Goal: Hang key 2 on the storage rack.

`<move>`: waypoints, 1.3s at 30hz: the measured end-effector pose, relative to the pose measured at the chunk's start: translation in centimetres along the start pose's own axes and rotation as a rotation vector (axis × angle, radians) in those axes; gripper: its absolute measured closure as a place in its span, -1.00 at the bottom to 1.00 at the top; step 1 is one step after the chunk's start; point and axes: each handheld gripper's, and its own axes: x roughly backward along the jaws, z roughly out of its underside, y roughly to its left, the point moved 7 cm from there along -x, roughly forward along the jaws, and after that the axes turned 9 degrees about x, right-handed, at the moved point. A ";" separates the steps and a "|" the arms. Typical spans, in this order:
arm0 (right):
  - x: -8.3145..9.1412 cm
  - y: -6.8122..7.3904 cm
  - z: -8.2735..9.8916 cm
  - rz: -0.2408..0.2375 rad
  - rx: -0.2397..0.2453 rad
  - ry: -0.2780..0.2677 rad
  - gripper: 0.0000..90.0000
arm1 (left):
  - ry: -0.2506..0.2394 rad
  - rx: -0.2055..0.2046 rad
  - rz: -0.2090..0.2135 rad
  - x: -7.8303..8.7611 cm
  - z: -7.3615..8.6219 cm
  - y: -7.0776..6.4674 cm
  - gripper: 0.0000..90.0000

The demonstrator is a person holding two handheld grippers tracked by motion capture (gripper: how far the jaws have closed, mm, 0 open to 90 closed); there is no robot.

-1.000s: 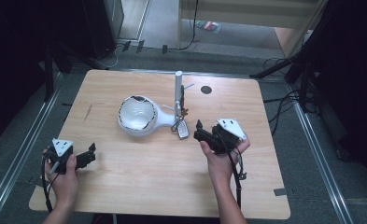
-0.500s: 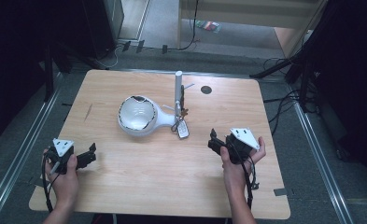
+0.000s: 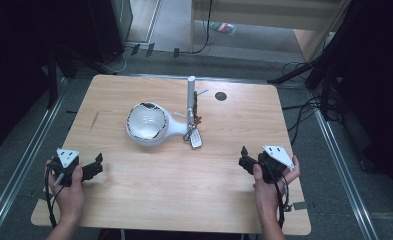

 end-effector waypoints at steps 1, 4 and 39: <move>0.1 -0.3 0.1 0.003 -0.001 0.000 -0.87 | 0.000 0.000 0.000 0.0 0.0 0.0 -0.88; 0.3 -1.4 0.6 0.027 -0.021 0.004 -0.87 | -0.001 0.000 -0.001 0.0 0.0 0.0 -0.88; 3.7 -11.2 7.7 0.079 -0.056 0.082 -0.85 | -0.007 0.003 -0.012 0.0 0.0 0.1 -0.88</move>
